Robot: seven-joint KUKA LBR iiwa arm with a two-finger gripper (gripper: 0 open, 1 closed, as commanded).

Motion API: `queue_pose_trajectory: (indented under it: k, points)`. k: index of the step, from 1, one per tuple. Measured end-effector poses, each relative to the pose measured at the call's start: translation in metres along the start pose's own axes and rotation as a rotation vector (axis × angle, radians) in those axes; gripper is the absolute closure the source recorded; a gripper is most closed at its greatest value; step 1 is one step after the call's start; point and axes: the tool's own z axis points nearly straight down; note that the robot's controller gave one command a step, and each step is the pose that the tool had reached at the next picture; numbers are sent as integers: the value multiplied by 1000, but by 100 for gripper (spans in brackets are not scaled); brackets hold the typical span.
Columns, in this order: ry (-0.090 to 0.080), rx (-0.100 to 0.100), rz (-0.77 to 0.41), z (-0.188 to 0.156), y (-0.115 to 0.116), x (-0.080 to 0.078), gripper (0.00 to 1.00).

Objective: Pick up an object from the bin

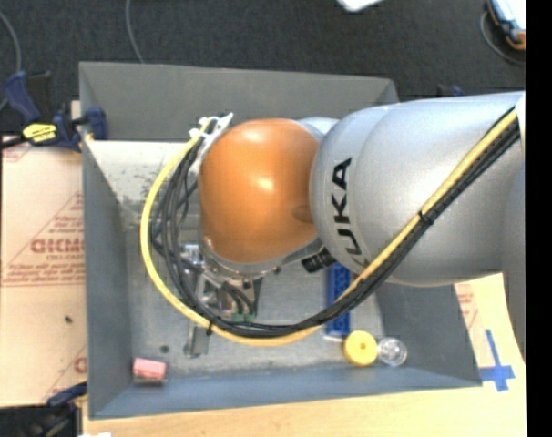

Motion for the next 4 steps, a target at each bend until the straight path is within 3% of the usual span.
queue_pose_trajectory:
  k: [1,2,3,4]
  points:
    - [-8,-2,6,-4,-1,-2,0]
    - [-2,0,-69,82,-43,3,0]
    - [7,4,-63,87,-46,4,0]
    - [-3,0,50,32,-46,-19,0]
